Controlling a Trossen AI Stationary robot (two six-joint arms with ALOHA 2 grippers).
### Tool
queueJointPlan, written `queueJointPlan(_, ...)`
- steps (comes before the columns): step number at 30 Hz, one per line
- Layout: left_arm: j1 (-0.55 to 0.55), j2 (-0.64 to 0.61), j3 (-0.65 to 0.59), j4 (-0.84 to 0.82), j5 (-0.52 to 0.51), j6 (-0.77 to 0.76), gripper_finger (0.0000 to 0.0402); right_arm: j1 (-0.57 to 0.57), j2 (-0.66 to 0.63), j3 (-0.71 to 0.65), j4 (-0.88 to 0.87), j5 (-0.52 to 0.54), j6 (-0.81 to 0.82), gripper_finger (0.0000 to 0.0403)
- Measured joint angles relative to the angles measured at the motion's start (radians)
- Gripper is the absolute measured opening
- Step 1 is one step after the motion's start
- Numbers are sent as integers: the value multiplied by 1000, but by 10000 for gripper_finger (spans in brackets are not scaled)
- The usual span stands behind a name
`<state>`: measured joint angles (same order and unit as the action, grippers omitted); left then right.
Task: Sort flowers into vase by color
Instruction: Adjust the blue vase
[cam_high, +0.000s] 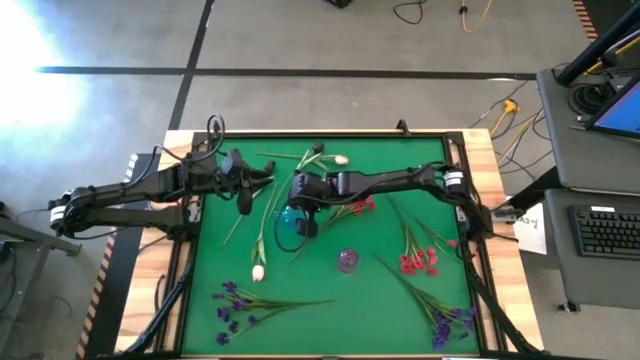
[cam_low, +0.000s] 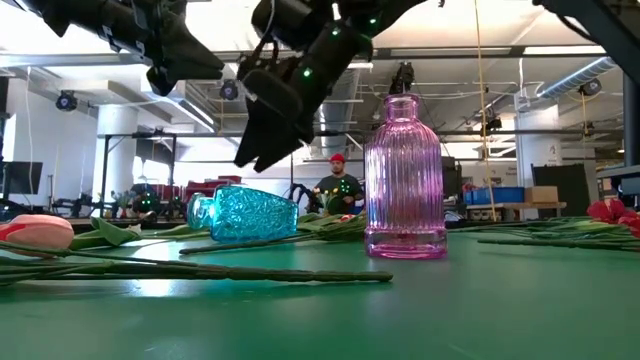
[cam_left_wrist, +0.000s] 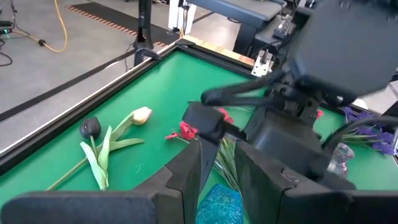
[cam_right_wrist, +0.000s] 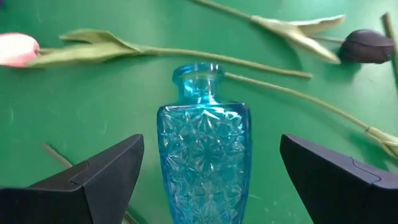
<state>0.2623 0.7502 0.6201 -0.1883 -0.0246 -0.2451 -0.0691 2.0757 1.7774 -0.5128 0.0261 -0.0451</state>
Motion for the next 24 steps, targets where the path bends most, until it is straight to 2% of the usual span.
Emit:
queueJointPlan(14, 0, 0, -1, -7, 1, 0, 86, -12, 155, 182, -194, 0, -8, 370)
queueJointPlan(24, 0, 1, -1, -7, 1, 0, 86, -34, 184, 189, -205, -2, -12, 365)
